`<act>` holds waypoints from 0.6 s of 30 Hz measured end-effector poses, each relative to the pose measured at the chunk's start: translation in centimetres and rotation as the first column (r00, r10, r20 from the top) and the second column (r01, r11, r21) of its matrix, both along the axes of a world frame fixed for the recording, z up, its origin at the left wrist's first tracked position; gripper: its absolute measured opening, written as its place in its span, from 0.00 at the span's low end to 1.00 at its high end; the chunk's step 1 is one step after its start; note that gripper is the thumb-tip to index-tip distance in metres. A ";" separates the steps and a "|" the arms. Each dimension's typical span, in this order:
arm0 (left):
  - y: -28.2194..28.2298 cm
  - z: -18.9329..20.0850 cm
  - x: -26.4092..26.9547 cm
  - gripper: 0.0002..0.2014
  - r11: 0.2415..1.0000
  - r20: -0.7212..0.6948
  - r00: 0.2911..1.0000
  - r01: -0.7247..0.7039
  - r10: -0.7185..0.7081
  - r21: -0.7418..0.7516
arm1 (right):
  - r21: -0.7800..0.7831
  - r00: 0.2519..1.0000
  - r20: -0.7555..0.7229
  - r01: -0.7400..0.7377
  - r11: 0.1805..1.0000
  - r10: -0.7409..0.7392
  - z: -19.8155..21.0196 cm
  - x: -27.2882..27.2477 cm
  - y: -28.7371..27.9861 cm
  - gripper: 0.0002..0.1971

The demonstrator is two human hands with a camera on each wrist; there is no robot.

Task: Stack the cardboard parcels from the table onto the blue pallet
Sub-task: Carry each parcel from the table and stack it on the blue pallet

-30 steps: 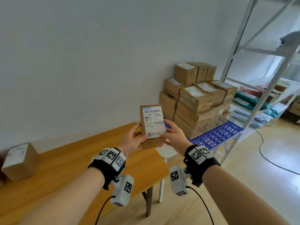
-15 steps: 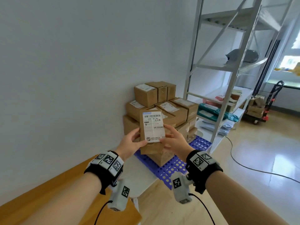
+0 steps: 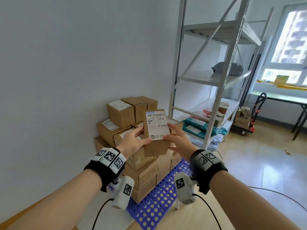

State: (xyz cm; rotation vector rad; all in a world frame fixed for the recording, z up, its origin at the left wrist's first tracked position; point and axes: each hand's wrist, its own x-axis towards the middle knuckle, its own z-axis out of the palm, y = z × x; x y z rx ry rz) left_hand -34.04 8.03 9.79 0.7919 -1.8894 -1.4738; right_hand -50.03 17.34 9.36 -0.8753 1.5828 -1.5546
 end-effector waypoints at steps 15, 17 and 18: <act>-0.8 0.7 -15.6 0.31 0.968 0.007 0.973 -0.232 0.232 0.094 | 0.049 0.963 -0.020 -0.267 0.962 0.268 0.4 -17.3 -5.9 0.26; -0.9 0.8 -17.5 0.32 0.952 0.017 0.956 -0.294 0.294 0.085 | 0.050 0.948 -0.019 -0.316 0.947 0.317 0.6 -19.3 -6.8 0.25; -1.0 0.9 -18.4 0.33 0.943 0.018 0.947 -0.322 0.321 0.088 | 0.050 0.940 -0.021 -0.339 0.940 0.340 0.7 -20.2 -7.3 0.25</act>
